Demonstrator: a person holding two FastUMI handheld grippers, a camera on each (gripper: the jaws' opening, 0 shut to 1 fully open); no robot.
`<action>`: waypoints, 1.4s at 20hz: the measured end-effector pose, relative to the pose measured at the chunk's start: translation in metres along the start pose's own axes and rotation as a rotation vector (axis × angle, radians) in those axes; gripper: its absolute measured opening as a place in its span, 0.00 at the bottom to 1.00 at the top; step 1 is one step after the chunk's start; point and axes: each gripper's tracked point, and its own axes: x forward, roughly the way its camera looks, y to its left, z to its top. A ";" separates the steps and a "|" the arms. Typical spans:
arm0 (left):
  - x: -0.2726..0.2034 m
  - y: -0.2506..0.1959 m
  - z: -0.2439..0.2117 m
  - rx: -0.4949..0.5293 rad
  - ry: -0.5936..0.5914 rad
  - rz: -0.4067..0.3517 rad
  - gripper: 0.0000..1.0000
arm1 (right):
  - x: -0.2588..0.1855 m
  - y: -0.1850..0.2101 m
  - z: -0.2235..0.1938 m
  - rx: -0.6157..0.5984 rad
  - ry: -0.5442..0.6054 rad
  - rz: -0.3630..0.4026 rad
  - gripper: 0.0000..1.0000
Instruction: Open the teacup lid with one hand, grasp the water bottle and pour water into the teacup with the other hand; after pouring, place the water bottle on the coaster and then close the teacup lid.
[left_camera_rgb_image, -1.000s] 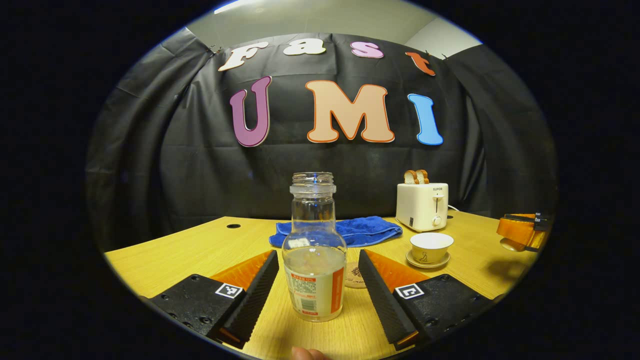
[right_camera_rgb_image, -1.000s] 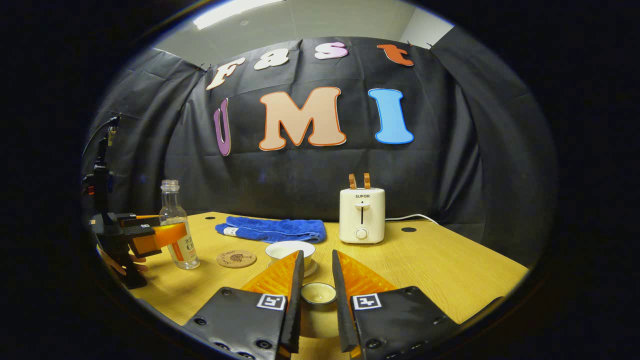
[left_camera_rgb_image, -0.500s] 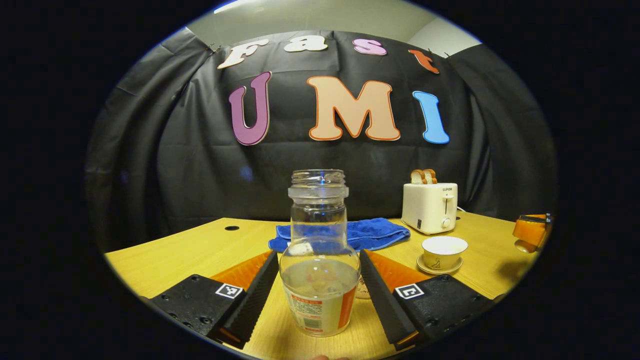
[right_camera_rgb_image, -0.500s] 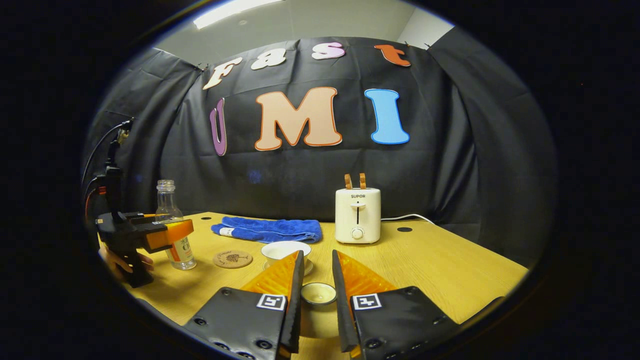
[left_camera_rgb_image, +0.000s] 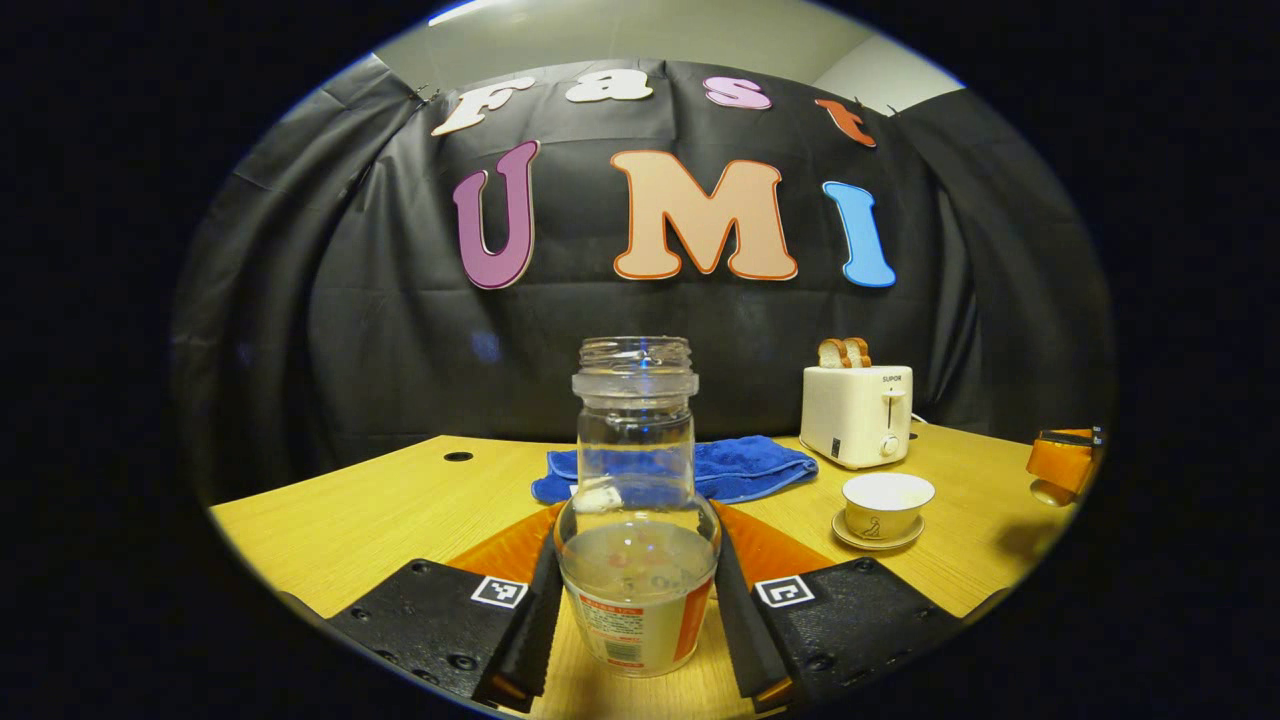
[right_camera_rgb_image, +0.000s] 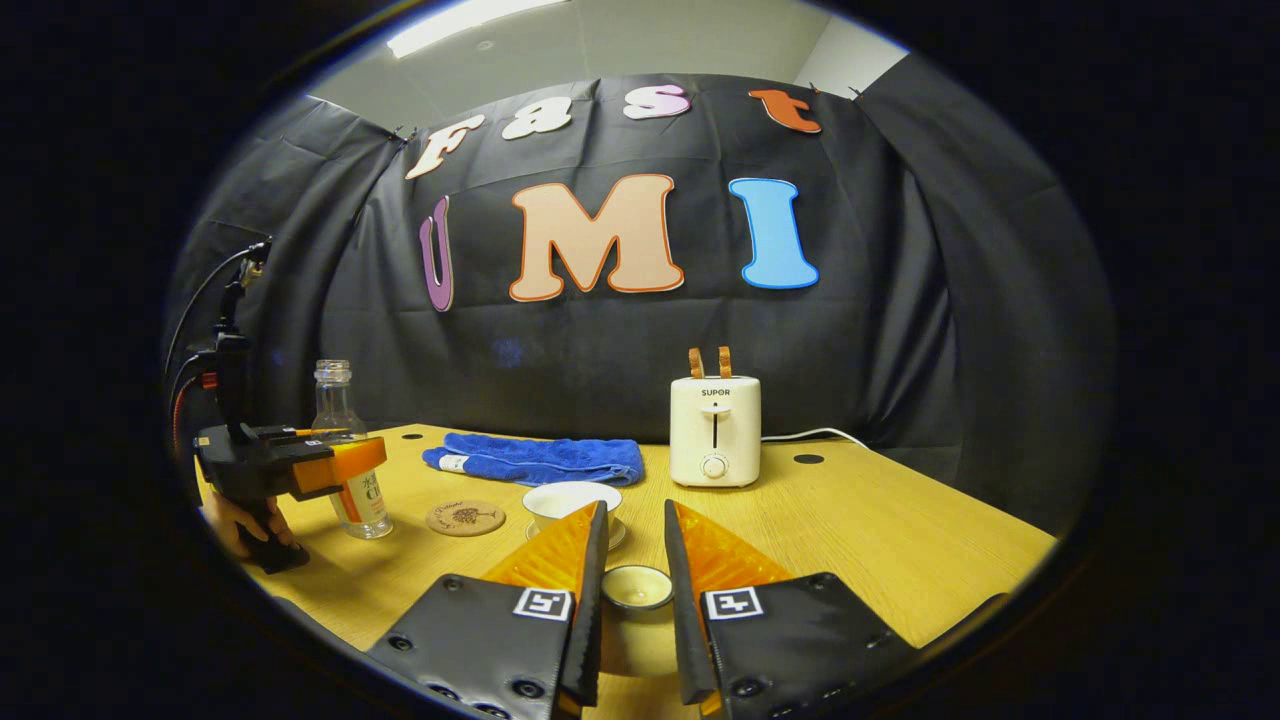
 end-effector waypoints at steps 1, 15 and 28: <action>0.001 -0.001 -0.001 0.016 0.005 0.001 0.67 | 0.000 0.000 0.000 0.001 0.001 0.000 0.33; 0.080 -0.049 -0.015 0.940 0.151 -0.094 0.67 | 0.000 -0.040 0.001 -0.001 -0.001 -0.065 0.34; 0.097 -0.072 -0.015 1.501 0.214 -0.184 0.67 | 0.008 -0.059 0.002 -0.001 -0.002 -0.090 0.34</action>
